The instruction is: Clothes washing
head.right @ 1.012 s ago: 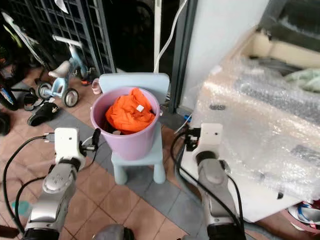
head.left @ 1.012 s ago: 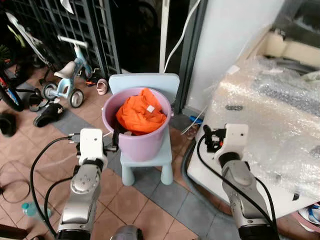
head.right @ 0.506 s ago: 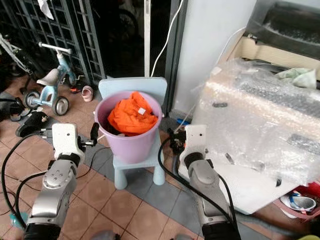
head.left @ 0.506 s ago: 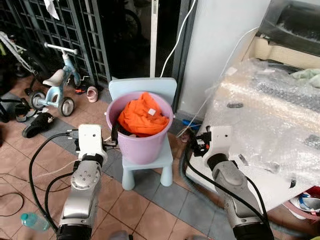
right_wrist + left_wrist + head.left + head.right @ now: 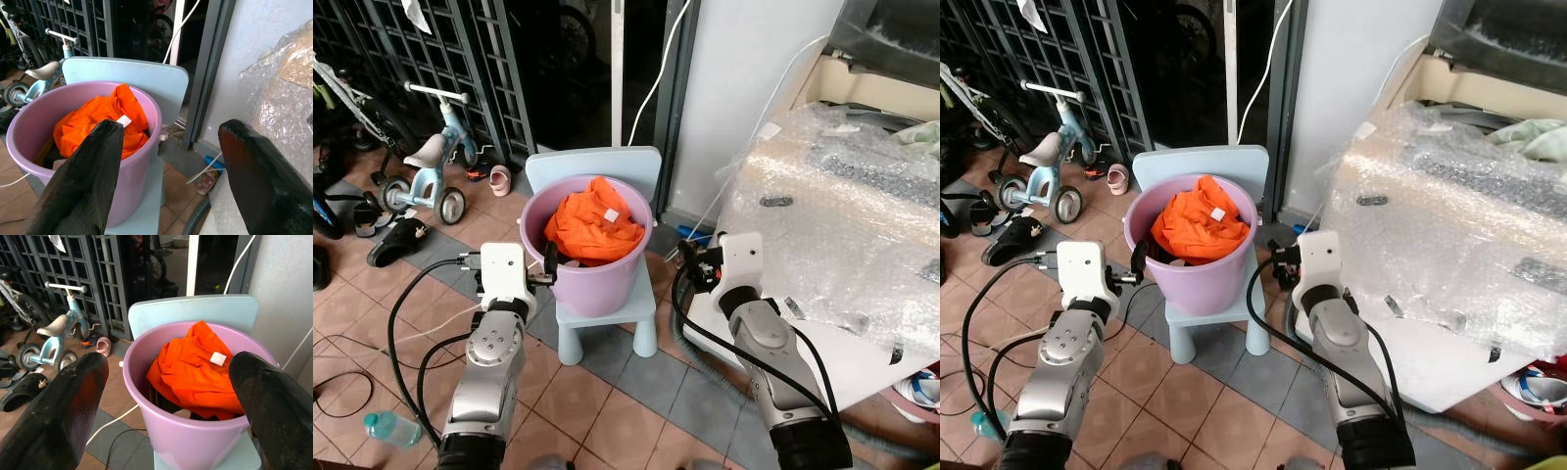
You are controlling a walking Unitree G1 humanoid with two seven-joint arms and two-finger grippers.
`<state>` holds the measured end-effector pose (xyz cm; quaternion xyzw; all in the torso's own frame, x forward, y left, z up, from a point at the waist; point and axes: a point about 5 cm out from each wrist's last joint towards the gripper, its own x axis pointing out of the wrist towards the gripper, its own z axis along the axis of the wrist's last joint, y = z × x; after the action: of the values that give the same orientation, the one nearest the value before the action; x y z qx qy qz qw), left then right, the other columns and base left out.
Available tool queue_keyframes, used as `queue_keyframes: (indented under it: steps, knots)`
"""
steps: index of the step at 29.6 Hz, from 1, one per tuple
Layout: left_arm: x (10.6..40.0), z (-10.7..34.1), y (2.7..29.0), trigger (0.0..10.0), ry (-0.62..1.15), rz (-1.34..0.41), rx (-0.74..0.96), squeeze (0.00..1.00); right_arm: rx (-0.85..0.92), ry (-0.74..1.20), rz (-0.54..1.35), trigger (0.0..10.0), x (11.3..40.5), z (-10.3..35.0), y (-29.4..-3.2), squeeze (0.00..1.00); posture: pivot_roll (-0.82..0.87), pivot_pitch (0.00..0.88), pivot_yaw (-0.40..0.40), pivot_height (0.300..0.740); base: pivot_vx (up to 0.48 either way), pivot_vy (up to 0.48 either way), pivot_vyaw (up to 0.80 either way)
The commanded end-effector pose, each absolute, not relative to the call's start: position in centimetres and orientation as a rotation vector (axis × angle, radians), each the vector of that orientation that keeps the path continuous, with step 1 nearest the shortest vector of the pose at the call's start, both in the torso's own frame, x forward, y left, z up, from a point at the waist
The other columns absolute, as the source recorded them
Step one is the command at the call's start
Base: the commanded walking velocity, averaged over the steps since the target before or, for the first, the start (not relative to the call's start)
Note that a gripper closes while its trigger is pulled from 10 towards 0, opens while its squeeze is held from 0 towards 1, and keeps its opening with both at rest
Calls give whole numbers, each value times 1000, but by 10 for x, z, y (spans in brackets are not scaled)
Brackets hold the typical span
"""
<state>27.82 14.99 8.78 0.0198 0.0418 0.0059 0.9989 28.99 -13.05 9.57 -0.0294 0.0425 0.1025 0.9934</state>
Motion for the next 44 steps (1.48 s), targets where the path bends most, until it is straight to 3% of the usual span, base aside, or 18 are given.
queue_keyframes:
  steps: [1, 11, 26, 38, 44]
  knots:
    - [281, 94, 150, 10000, 70, 19, 51, 0, -50, 79, 216, 10000, 294, 99, -128, 0, -7, 0, -1, 740, 356, 0, 0]
    - [266, 84, 155, 10000, 116, 18, 53, 0, -29, 93, 195, 10000, 284, 90, -137, 0, 21, 0, -9, 740, 391, 0, 0]
    - [271, 82, 157, 10000, 143, 22, 53, 0, -49, 121, 191, 10000, 290, 85, -138, 0, 27, 0, -3, 740, 354, 316, 0]
    - [274, 87, 152, 10000, 146, -6, 46, 0, -60, 146, 209, 10000, 291, 83, -130, 0, 24, 0, 8, 740, 0, 476, 0]
    - [272, 85, 150, 10000, 165, -9, 57, 0, -69, 165, 182, 10000, 294, 84, -139, 0, 32, 0, -10, 740, 0, 0, 0]
